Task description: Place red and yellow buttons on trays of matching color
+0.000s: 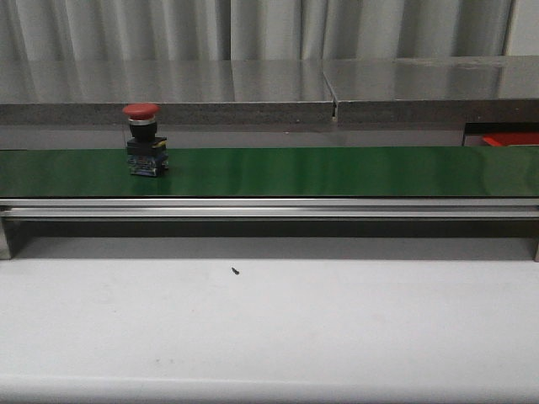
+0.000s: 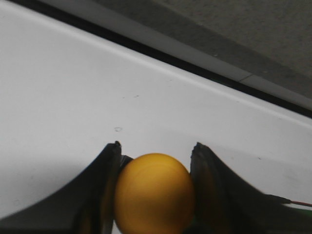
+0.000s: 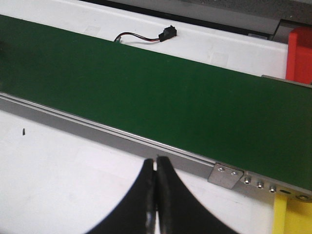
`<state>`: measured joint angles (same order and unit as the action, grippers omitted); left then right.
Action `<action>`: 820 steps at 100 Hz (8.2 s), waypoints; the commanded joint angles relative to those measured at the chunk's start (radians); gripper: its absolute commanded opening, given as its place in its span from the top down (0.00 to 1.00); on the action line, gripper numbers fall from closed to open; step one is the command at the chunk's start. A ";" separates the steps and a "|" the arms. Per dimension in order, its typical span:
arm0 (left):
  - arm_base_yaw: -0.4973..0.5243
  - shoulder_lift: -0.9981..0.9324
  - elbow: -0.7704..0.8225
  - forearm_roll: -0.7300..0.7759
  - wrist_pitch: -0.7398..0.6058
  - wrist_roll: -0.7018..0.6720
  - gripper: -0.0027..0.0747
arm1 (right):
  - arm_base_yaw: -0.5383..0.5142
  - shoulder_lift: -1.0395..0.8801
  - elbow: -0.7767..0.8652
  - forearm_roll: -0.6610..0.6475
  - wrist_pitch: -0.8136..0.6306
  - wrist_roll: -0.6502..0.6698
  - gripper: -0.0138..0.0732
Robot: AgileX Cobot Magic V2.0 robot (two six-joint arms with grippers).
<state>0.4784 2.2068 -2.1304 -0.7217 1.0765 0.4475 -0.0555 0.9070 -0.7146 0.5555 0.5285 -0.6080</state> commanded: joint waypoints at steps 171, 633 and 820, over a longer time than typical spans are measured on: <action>-0.277 -0.439 0.734 0.042 -0.428 0.113 0.37 | 0.002 -0.009 -0.024 0.017 -0.050 -0.007 0.92; -0.638 -1.712 1.767 -0.300 -1.000 0.424 0.99 | -0.423 1.133 -1.319 -0.007 0.234 0.098 0.62; -0.638 -1.712 1.767 -0.300 -1.000 0.424 0.99 | -0.428 1.155 -1.523 -0.009 0.418 0.099 0.10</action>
<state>-0.1523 0.4928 -0.3352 -1.0068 0.1242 0.8727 -0.4807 2.1690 -2.2066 0.5231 0.9036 -0.4955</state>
